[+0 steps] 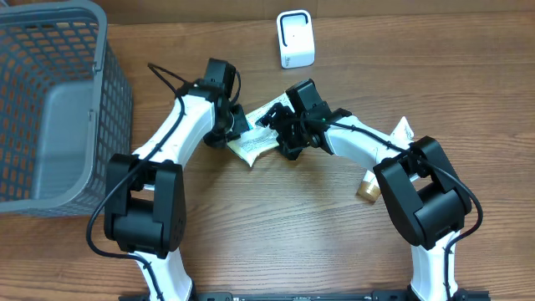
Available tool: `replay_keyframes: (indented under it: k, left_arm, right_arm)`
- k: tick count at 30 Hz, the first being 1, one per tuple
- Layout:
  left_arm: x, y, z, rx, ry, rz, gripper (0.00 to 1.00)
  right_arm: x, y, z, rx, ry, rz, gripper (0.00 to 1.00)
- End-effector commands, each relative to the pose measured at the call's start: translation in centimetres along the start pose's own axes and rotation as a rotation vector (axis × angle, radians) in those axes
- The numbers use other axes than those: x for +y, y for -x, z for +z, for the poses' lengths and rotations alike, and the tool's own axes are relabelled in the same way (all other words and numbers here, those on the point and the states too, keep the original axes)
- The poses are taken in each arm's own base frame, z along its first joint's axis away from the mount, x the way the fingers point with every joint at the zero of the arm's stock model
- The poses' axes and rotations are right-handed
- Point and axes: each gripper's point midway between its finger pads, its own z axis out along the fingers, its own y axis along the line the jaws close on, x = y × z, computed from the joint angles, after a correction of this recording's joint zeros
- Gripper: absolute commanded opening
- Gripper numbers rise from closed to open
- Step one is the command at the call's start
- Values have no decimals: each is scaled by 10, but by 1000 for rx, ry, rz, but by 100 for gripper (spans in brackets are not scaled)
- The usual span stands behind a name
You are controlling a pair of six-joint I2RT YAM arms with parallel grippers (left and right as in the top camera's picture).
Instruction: Scan the item barcode
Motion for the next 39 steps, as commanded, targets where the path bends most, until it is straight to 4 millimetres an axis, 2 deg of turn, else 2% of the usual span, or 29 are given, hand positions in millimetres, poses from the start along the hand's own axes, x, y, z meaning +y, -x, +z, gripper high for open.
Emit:
replay_keyframes:
  k: [1, 5, 10, 14, 16, 17, 18, 22, 24, 28, 30, 31, 35, 38, 39]
  left_arm:
    - [-7, -34, 13, 129, -61, -49, 4]
    - [-10, -54, 15, 194, -61, -38, 4]
    - [-16, -66, 14, 227, -65, -19, 4]
    - [-17, -65, 13, 224, -68, 1, 4]
    - [-18, -62, 12, 218, -73, 19, 4]
    - [-18, -61, 11, 215, -75, 26, 4]
    - [-19, -59, 9, 211, -78, 32, 4]
    - [-20, -52, -4, 214, -76, 52, 4]
    - [-17, -46, -14, 215, -68, 57, 4]
    - [-12, -32, -34, 210, -63, 20, 4]
    - [-8, -25, -42, 204, -64, 3, 4]
    - [-6, -20, -44, 195, -67, -9, 4]
    - [-3, -11, -44, 171, -78, -20, 4]
    - [-6, -7, -44, 153, -88, -17, 4]
    - [-6, -6, -43, 149, -90, -16, 4]
  right_arm:
    - [-81, 31, 34, -127, -211, 69, 84]
    - [-89, 32, 39, -125, -228, 74, 84]
    - [-93, 32, 41, -121, -238, 56, 73]
    - [-95, 32, 41, -115, -249, -2, 45]
    - [-100, 31, 42, -109, -264, 0, 24]
    - [-102, 30, 42, -103, -271, 3, 9]
    - [-105, 29, 43, -97, -280, 8, 4]
    - [-101, 24, 40, -56, -275, -56, 4]
    - [-95, 29, 30, -68, -276, -73, 4]
    - [-80, 56, -16, -190, -332, -150, 4]
    - [-70, 74, -56, -304, -399, -219, 4]
    - [-59, 89, -98, -421, -481, -317, 4]
    - [-44, 111, -193, -730, -732, -439, 4]
    - [-39, 116, -247, -940, -935, -496, 4]
    - [-38, 116, -257, -984, -983, -515, 4]
